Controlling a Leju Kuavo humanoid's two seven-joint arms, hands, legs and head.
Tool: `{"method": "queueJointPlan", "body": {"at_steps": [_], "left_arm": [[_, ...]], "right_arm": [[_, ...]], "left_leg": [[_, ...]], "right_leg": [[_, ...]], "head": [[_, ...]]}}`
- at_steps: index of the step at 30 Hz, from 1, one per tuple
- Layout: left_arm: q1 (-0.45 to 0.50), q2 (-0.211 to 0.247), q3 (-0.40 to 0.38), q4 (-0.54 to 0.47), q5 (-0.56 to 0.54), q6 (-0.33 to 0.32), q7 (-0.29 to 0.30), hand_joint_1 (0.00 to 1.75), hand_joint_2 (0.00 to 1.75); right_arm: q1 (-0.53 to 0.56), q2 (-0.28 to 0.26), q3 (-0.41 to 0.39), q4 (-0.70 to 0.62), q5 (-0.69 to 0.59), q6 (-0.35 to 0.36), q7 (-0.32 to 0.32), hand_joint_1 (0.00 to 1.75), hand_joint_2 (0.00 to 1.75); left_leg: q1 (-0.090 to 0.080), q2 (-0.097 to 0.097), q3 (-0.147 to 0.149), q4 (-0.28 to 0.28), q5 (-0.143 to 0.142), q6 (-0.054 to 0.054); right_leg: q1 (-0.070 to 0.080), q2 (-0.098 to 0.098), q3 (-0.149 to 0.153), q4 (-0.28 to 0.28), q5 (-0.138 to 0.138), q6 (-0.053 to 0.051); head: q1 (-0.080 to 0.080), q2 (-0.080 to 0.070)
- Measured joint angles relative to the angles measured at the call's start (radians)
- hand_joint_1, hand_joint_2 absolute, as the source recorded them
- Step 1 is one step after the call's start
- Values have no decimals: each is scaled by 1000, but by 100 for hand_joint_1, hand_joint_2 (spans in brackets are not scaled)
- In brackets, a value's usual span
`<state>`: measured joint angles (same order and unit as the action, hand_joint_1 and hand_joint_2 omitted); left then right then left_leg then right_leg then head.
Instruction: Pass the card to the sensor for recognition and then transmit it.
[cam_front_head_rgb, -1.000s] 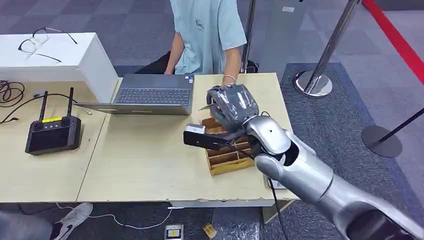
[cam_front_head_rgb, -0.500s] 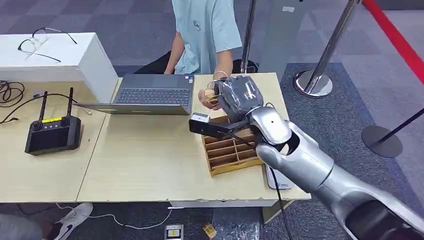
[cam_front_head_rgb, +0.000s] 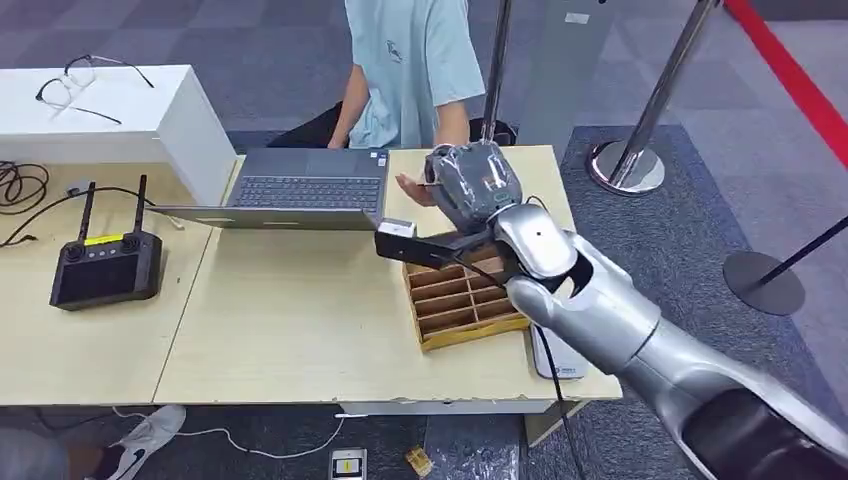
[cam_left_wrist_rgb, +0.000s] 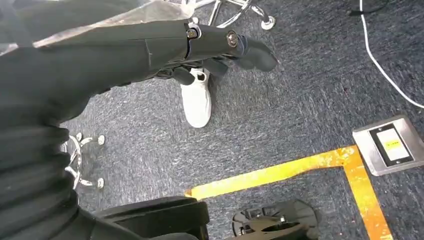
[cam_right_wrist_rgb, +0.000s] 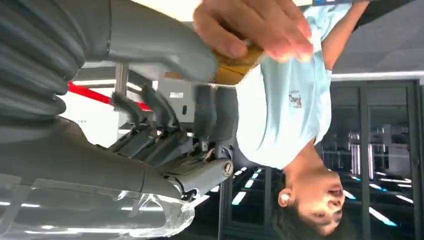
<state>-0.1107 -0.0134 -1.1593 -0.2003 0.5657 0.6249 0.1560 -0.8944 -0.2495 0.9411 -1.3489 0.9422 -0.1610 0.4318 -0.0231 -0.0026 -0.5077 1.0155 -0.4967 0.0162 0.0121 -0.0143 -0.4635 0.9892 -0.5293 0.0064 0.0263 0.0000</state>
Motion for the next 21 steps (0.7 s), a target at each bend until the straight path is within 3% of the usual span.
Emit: {"method": "queueJointPlan", "body": {"at_steps": [5, 13, 21], "left_arm": [[0, 0, 0, 1, 3, -3, 13, 0, 175], [1, 1, 0, 1, -1, -13, 39, 0, 175], [3, 2, 0, 1, 11, -8, 39, 0, 175]], "right_arm": [[0, 3, 1, 14, 10, -23, -3, 0, 175], [0, -4, -1, -9, 58, -1, 33, 0, 175], [7, -66, -22, -152, 139, 56, 116, 0, 175]], "left_leg": [[0, 0, 0, 0, 0, 0], [0, 0, 0, 0, 0, 0], [0, 0, 1, 1, 0, 0]], "right_leg": [[0, 0, 0, 0, 0, 0], [0, 0, 0, 0, 0, 0], [0, 0, -1, 0, 0, 0]], "head": [[0, 0], [0, 0], [0, 0]]}}
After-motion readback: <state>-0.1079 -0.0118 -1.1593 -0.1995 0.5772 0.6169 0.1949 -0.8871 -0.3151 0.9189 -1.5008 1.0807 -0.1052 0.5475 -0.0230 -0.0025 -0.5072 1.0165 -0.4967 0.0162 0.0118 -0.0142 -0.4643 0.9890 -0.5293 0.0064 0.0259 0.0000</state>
